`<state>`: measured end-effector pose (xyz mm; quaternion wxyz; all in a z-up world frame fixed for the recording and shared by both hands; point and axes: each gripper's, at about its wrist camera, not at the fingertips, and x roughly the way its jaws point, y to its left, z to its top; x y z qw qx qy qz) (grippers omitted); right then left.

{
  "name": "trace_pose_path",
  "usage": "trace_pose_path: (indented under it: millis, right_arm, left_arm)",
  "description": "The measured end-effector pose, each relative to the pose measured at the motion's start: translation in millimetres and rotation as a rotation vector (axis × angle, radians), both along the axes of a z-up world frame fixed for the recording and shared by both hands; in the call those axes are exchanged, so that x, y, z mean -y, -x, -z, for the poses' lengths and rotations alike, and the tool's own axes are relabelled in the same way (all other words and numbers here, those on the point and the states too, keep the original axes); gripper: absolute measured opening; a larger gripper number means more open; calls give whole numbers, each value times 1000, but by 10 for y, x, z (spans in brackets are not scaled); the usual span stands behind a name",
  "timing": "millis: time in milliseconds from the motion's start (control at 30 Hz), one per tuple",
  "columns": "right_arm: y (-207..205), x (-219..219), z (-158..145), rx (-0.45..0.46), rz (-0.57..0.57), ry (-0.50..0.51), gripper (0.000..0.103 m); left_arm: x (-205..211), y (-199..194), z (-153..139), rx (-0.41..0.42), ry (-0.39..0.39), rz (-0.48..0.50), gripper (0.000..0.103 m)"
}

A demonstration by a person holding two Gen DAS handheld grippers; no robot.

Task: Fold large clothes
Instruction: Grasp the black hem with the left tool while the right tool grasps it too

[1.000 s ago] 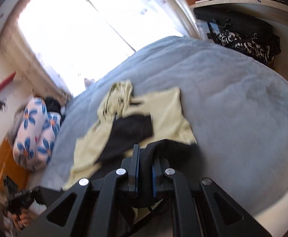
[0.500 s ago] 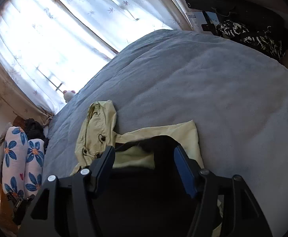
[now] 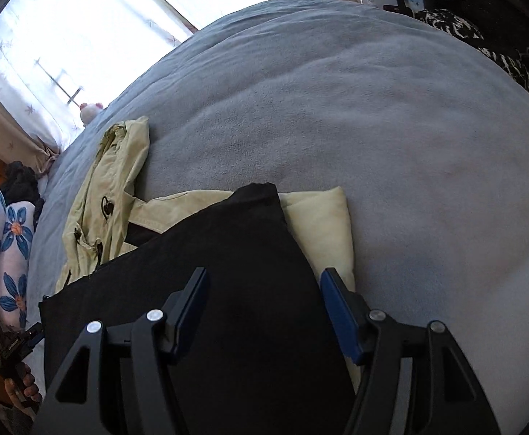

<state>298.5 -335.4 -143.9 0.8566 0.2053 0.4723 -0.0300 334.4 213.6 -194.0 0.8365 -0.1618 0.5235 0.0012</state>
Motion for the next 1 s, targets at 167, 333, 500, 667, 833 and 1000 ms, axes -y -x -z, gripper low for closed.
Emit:
trace_pose_path:
  millis: [167, 333, 500, 667, 833, 1000]
  right_arm:
    - [-212, -45, 46, -13, -11, 53, 63]
    - [-328, -178, 191, -29, -45, 112, 54]
    - [-204, -284, 103, 28, -43, 221, 7]
    - [-83, -230, -224, 170, 7, 221, 6]
    - [-305, -237, -271, 192, 49, 237, 6]
    - [-592, -237, 157, 49, 66, 241, 9]
  left_arm:
    - [66, -131, 115, 0, -67, 35, 57]
    - [98, -215, 122, 23, -124, 34, 21]
    - [98, -104, -61, 134, -165, 9, 7]
    - [158, -82, -360, 258, -188, -7, 5]
    - [256, -320, -371, 282, -229, -53, 5]
    - [285, -561, 112, 157, -271, -74, 5]
